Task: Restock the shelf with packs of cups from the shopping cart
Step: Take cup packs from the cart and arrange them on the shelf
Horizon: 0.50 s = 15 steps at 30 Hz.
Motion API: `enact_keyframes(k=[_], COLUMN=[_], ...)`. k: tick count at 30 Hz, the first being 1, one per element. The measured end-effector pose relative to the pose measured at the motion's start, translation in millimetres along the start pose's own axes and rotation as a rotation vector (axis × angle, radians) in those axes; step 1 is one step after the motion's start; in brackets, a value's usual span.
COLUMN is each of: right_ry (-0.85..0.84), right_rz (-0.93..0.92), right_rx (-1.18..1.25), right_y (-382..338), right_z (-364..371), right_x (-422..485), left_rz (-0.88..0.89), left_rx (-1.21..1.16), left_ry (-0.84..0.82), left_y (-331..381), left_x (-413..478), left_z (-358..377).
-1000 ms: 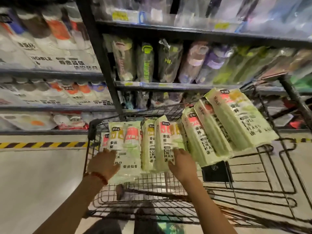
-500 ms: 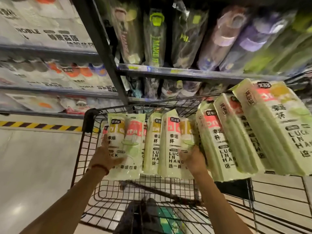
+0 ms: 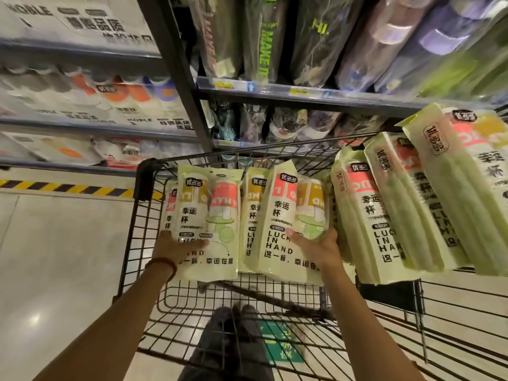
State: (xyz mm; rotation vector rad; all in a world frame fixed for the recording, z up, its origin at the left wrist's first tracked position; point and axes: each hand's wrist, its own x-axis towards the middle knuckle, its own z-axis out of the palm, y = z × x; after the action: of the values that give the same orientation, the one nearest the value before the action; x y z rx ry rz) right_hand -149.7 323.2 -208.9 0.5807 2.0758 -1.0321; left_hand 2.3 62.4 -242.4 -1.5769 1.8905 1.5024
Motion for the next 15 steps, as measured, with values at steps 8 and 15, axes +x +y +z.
enact_keyframes(k=[8, 15], right_ry=[-0.167, -0.151], right_rz=[0.085, -0.08], right_rx=[0.409, 0.349], right_y=[13.0, -2.9], right_z=[12.2, 13.3], right_x=[-13.5, -40.7], left_rz=[0.023, 0.065], left_rx=[-0.098, -0.131], left_ry=[-0.037, -0.095], left_y=[4.1, 16.6], left_x=[-2.8, -37.9], left_z=[-0.2, -27.2])
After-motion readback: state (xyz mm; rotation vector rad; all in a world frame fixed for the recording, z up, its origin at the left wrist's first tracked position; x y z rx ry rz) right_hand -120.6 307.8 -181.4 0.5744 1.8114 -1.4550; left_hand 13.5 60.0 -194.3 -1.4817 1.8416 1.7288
